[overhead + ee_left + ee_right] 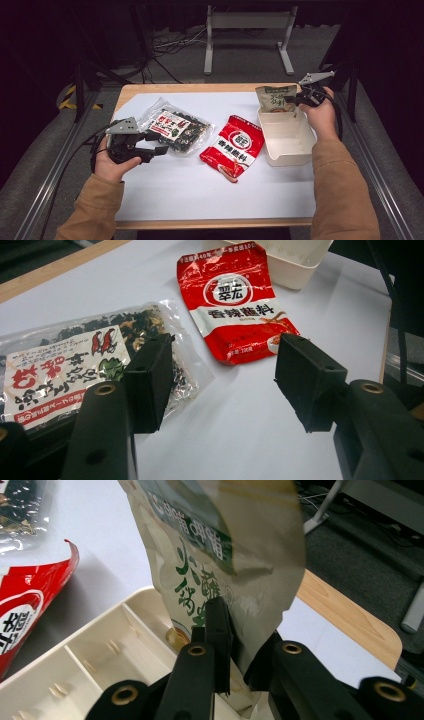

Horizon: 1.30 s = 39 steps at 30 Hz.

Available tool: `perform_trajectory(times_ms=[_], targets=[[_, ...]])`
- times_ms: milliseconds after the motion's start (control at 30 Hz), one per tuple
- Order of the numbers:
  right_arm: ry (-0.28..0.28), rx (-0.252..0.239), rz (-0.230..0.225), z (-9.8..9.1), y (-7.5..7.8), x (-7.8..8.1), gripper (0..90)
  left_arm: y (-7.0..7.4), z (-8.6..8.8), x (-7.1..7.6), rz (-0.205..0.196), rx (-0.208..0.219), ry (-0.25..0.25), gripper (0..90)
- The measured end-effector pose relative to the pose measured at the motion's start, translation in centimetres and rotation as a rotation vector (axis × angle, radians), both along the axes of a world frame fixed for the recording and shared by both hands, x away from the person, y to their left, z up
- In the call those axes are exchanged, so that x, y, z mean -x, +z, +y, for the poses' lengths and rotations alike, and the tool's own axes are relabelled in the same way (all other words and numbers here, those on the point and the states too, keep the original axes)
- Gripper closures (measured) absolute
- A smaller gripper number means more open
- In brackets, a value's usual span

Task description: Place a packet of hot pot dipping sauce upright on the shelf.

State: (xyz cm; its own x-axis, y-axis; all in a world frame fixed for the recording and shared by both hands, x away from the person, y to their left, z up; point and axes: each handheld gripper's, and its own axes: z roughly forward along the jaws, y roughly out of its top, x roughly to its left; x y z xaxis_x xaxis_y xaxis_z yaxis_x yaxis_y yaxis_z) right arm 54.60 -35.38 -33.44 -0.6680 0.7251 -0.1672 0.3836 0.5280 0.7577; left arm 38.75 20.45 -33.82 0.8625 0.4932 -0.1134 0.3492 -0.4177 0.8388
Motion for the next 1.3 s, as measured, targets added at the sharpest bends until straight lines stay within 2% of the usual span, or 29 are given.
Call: perform_trajectory(times_ms=[200, 300, 433, 467, 500, 533, 567, 600, 667, 1033, 1300], targets=[[-0.04, 0.037, -0.001, 0.0, 0.1, 0.2, 79.8, 0.0, -0.2, -0.1, 0.002, -0.004, -0.009, 41.2], [-0.043, 0.048, 0.002, 0.1, 0.1, 0.3, 78.1, 0.0, -0.3, -0.1, 0.0, -0.003, -0.011, 41.2], [-0.066, 0.057, 0.001, 0.3, 0.3, 0.4, 70.9, 0.0, -0.5, -0.2, 0.001, -0.004, -0.017, 41.1], [-0.074, 0.056, -0.005, 0.3, 0.4, 0.5, 67.3, 0.1, -0.6, -0.3, 0.001, -0.005, -0.019, 41.0], [-0.086, 0.038, -0.014, 0.1, 0.6, 0.7, 59.7, 0.1, -0.7, -0.3, 0.0, -0.005, -0.023, 40.9], [-0.086, 0.038, -0.014, 0.1, 0.6, 0.7, 59.7, 0.1, -0.8, -0.4, 0.002, -0.004, -0.023, 40.9], [-0.093, 0.035, -0.014, 0.1, 0.7, 0.7, 55.2, 0.1, -0.9, -0.4, -0.001, -0.006, -0.024, 40.8], [-0.104, 0.047, -0.015, 0.0, 0.8, 0.9, 53.4, 0.1, -1.0, -0.5, -0.003, -0.006, -0.029, 40.7], [-0.114, 0.039, -0.024, -0.2, 1.0, 1.2, 49.8, 0.1, -1.2, -0.6, 0.0, -0.007, -0.034, 40.7], [-0.15, 0.001, -0.078, -0.6, 2.4, 3.2, 39.2, -0.1, -3.1, -1.5, 0.01, -0.026, -0.075, 38.2], [-0.166, -0.011, -0.083, -0.4, 3.2, 5.2, 35.5, -0.3, -4.3, -2.0, 0.014, -0.047, -0.092, 36.8]])
